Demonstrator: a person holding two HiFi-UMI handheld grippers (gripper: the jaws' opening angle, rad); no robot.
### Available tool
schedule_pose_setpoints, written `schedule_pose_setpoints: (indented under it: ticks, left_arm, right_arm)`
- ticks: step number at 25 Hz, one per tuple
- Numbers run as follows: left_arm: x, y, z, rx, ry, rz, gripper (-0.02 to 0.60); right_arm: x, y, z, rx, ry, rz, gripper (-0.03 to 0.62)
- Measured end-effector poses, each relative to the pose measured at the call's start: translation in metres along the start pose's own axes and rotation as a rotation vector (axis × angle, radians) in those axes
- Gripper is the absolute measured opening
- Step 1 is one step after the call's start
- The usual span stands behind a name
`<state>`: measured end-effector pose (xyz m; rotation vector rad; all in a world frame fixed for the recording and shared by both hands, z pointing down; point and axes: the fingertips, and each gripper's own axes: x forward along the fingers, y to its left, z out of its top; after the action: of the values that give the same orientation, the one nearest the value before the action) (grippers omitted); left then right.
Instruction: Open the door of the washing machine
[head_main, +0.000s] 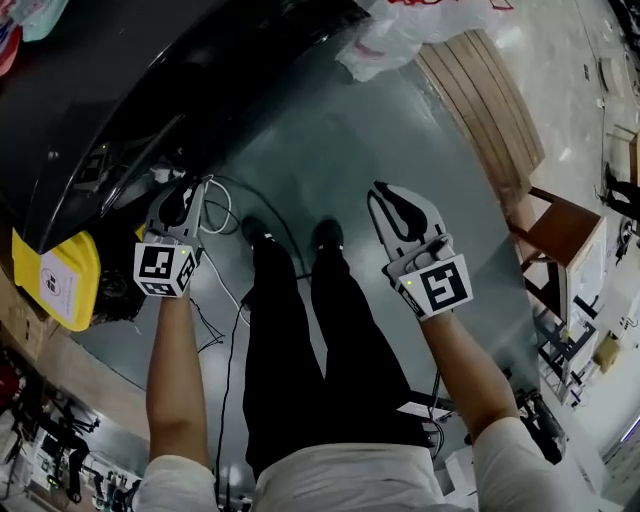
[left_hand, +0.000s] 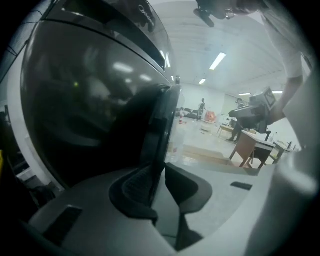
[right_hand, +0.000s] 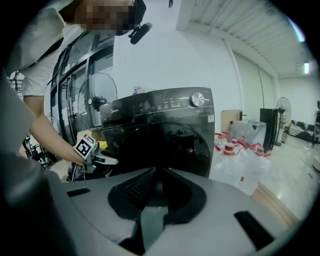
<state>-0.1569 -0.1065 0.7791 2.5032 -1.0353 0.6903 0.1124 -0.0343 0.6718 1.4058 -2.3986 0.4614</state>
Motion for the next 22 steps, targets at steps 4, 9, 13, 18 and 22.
schedule_pose_setpoints:
  ticks: [4, 9, 13, 18, 22]
  left_arm:
    - [-0.007, -0.031, -0.012, -0.027, 0.011, -0.029, 0.078]
    - [-0.008, -0.118, -0.033, -0.034, 0.068, -0.038, 0.074]
    - [0.008, -0.198, -0.038, -0.053, 0.101, -0.071, 0.086]
    - [0.039, -0.29, -0.029, -0.143, 0.104, -0.151, 0.098]
    - [0.073, -0.355, -0.013, -0.216, 0.108, -0.205, 0.104]
  right_arm:
    - [-0.017, -0.008, -0.007, 0.013, -0.011, -0.028, 0.064]
    - [-0.045, -0.028, -0.01, 0.024, -0.027, -0.061, 0.064]
    - [-0.069, -0.049, -0.013, 0.043, -0.014, -0.107, 0.064]
    - [-0.105, -0.072, -0.018, 0.054, -0.047, -0.175, 0.064]
    - [-0.145, -0.09, -0.033, 0.092, -0.051, -0.237, 0.064]
